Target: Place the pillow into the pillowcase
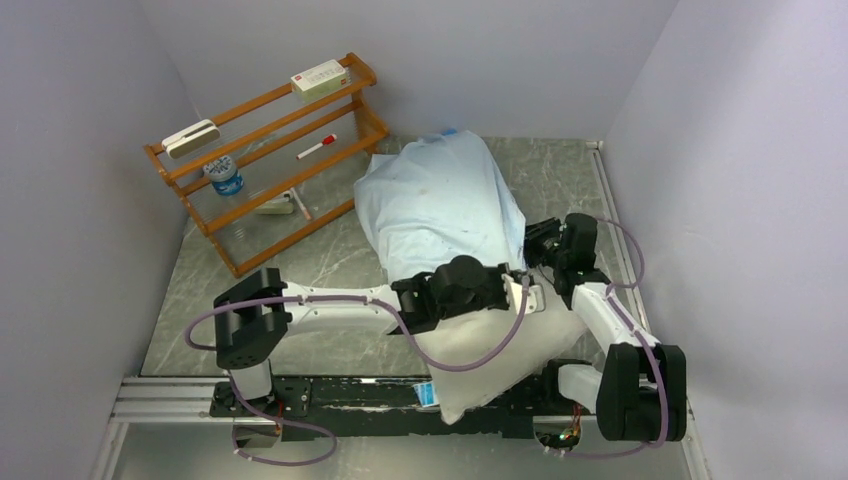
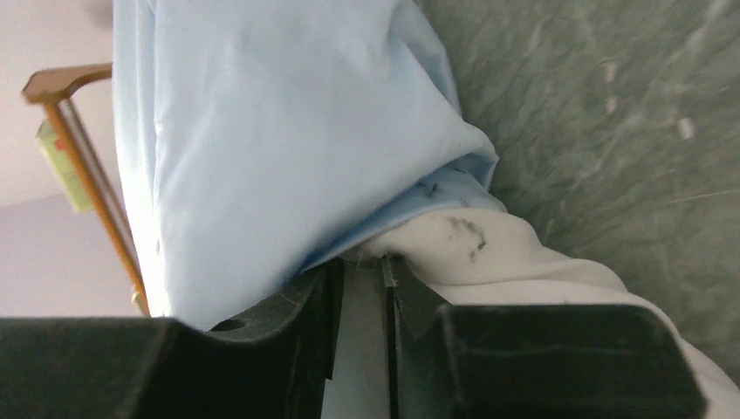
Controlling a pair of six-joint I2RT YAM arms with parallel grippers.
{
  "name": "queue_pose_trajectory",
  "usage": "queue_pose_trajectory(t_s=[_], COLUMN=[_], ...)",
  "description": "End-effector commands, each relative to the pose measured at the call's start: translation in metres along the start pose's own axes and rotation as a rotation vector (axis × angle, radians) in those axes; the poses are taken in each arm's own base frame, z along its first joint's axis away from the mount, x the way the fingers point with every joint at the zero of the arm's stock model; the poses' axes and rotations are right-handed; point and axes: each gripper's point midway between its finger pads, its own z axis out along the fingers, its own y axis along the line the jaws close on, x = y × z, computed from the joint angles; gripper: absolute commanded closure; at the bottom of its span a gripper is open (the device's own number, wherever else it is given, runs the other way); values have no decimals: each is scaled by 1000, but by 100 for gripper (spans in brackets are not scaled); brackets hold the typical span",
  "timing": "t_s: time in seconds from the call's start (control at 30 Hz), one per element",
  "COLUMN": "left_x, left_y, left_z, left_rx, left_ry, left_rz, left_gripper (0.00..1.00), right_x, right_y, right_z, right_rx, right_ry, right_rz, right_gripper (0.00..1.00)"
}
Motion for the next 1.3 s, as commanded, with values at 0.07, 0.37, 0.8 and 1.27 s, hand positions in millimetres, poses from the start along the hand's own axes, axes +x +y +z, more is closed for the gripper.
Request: queue_pose_trajectory(t_s=[0.07, 0.37, 0.8, 1.27], left_x=[-25, -15, 72, 111], left_y=[-11, 38, 88, 95], left_z=[-20, -83, -155, -213], left_rx=[-46, -261, -329, -401], left_ry=[-17, 153, 247, 216], left_rz=[-176, -406, -850, -1083], left_gripper=[60, 41, 40, 39], right_x=[-29, -52, -14, 107], right_y=[3, 48, 129, 131], right_z=[-7, -41, -49, -96], right_rx=[134, 94, -39, -604], right_ry=[-122, -230, -126, 369], right_rz=[-91, -287, -1020, -1931], right_gripper=[51, 14, 17, 16])
